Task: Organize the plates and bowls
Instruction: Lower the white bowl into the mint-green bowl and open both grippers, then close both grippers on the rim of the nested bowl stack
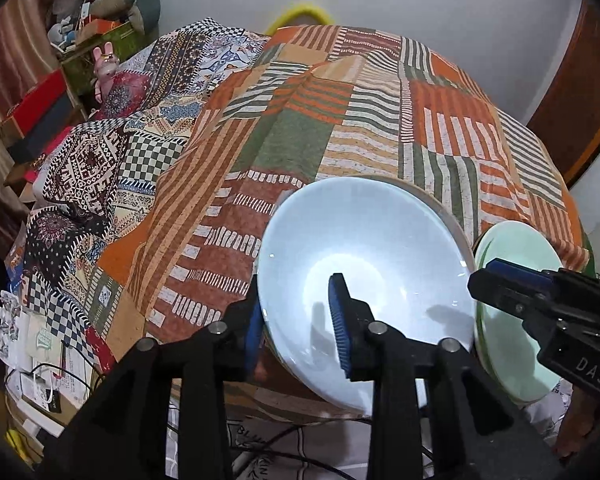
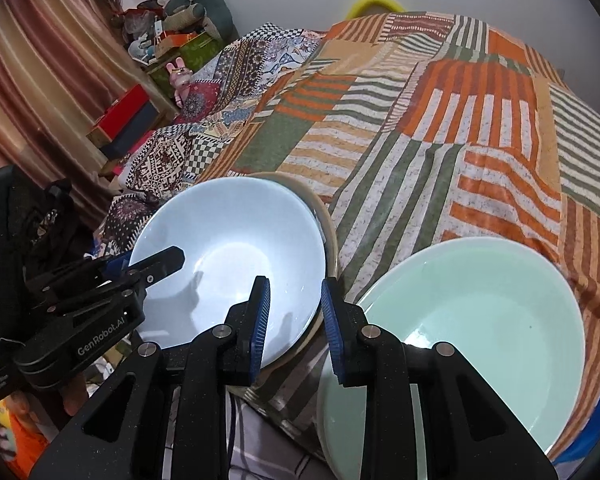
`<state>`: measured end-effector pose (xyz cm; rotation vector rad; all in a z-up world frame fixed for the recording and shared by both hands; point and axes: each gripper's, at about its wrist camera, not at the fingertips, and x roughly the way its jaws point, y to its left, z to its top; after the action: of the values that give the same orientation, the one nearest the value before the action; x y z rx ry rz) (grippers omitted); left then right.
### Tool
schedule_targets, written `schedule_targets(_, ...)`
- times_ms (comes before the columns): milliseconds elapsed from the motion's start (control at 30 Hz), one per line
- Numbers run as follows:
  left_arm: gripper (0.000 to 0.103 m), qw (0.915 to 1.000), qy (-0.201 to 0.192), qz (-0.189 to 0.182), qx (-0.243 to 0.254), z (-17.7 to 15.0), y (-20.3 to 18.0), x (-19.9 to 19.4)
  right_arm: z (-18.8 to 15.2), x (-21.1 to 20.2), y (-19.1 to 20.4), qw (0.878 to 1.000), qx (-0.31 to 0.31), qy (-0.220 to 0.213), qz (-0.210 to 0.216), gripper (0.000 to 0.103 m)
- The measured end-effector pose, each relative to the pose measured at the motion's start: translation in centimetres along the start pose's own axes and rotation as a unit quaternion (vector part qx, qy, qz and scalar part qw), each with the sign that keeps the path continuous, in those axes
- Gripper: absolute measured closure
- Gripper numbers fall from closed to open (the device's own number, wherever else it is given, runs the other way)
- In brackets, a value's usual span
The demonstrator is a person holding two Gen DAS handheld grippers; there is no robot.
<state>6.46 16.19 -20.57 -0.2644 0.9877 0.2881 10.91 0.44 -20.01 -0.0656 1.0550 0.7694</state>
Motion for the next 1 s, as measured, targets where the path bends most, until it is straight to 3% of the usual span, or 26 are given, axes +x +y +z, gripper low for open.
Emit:
schedule_targets(133,0.071,0.9997,-0.002,-0.017,-0.015,0.2,0.6,-0.5,-0.1,-0.4,0.0,1.0,-0.001,-0.003,0.0,0.077)
schedule_targets(233,0.067,0.9994,-0.021,-0.02,-0.018,0.5,0.7,-1.7,-0.2,-0.7,-0.2,1.0,0.002,-0.009,0.001,0.068)
schedule_targets(467,0.058,0.9974,-0.063,-0.023,-0.026,1.0,1.5,-4.1,0.0,-1.2,-0.6,1.0,0.009,-0.013,0.0,0.066)
schedule_targets(633,0.056,0.9978,-0.042,-0.025,-0.046,0.4,2.9,-2.6,0.4,-1.0,-0.7,1.0,0.007,-0.013,-0.004,0.058)
schedule_targets(1000,0.056,0.9952,0.013,-0.065,-0.072,-1.5,4.2,1.3,0.9,1.6,-0.8,1.0,0.007,0.02,-0.006,0.058)
